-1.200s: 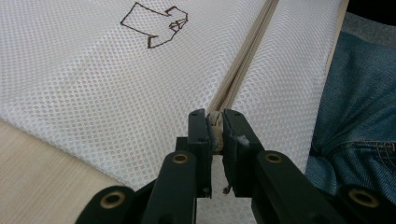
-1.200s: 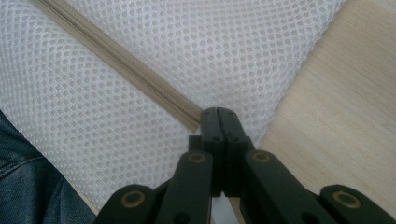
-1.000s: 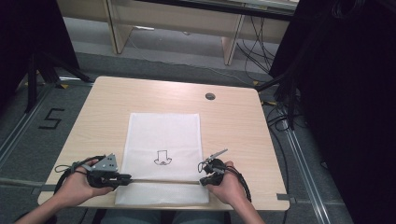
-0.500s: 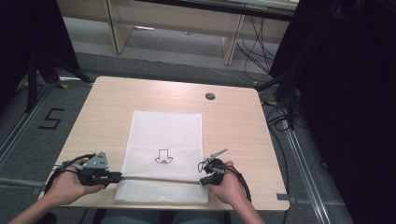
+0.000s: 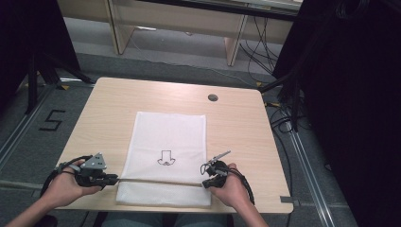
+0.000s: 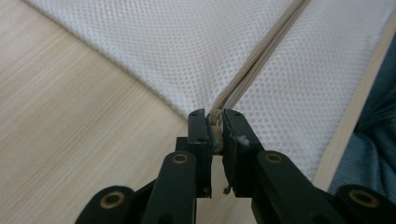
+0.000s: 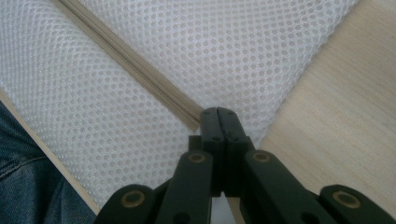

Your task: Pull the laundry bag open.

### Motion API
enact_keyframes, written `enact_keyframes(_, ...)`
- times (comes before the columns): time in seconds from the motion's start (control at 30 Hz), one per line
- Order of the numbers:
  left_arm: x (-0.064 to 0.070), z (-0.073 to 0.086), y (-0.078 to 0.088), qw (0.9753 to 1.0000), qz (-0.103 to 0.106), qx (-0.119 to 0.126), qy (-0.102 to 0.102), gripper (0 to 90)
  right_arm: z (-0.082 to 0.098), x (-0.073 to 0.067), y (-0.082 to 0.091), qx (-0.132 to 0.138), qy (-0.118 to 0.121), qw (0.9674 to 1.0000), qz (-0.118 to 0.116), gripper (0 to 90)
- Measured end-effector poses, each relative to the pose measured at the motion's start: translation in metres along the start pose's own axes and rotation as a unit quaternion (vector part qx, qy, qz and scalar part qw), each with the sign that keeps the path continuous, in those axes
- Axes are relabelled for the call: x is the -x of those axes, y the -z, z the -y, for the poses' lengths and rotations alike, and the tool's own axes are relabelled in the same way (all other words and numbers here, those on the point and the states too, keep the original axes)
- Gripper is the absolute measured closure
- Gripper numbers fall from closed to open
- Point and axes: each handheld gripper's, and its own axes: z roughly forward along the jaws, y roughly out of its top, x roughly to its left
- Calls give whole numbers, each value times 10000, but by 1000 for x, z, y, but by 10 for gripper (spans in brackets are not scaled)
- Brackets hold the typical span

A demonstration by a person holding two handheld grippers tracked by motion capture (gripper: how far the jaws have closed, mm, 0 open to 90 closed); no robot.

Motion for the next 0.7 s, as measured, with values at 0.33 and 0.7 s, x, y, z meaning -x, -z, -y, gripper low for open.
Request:
enact_keyframes(0.33,-4,3,-5,9998,19,-217,7,818,0,0,0,3,-1,10000,-17,900)
enact_keyframes(0.7,-9,2,-13,9993,2,-334,-184,811,0,1,0,27,45,10000,-39,900)
